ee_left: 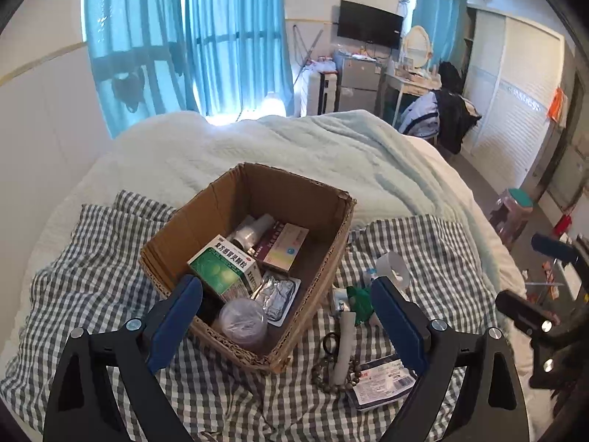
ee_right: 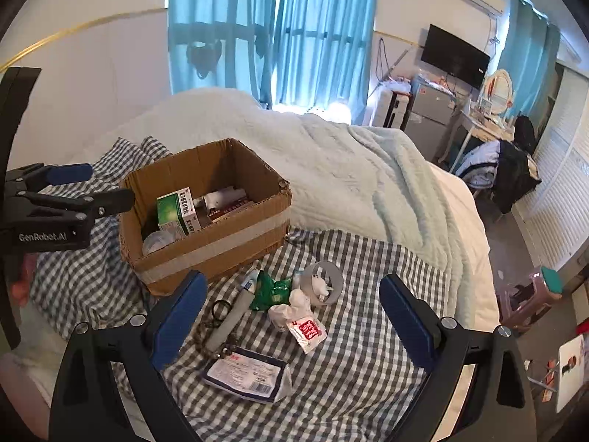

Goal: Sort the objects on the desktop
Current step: 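Pull both tools back from the box toward the remaining items, then close the left tool on the white tube while the right tool grasps the red-print sachet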

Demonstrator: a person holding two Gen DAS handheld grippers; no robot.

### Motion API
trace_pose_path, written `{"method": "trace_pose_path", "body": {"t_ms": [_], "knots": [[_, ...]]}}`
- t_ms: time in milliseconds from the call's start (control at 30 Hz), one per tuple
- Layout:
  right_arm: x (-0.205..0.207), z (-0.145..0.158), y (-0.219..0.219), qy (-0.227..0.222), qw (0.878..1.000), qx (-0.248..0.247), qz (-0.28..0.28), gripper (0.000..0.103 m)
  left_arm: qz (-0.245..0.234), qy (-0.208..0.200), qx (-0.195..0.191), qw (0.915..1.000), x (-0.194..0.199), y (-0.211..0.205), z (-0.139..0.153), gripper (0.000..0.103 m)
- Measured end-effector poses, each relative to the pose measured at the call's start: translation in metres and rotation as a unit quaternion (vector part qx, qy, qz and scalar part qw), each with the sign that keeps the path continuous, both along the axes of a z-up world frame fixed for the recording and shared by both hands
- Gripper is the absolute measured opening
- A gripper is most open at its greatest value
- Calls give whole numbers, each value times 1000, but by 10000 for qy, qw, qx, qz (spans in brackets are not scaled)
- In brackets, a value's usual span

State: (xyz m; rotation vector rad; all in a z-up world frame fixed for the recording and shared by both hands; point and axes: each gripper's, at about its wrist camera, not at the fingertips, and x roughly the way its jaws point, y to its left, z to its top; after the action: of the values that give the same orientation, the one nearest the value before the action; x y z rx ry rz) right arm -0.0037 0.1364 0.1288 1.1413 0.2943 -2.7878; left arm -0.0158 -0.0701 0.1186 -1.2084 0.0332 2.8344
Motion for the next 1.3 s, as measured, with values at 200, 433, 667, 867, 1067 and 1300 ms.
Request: {"method": "trace_pose_path", "body": {"t_ms": [200, 433, 667, 867, 1067, 1300], "knots": [[-2, -10, 8, 119, 9999, -87, -8, 95, -213, -43, -93, 9997, -1, 15, -19, 95], [-13, -56, 36, -266, 9986, -384, -241, 95, -876, -3, -401, 9953, 7, 50, -53, 95], [-22, -104, 74, -530, 9912, -859, -861, 95, -1476, -432, -381, 9874, 7, 81, -93, 95], [-30, -146, 74, -836, 9898, -811, -821, 95, -1471, -797, -472, 9848, -3, 84, -151, 95], [-44, -182, 66, -1128, 9878, -821, -695, 82, -1173, -1075, -370, 9866, -3, 78, -210, 95], [-66, -211, 65, -1437, 9875, -592, -265, 80, -938, -1371, 50, 9861, -2, 69, -246, 95]]}}
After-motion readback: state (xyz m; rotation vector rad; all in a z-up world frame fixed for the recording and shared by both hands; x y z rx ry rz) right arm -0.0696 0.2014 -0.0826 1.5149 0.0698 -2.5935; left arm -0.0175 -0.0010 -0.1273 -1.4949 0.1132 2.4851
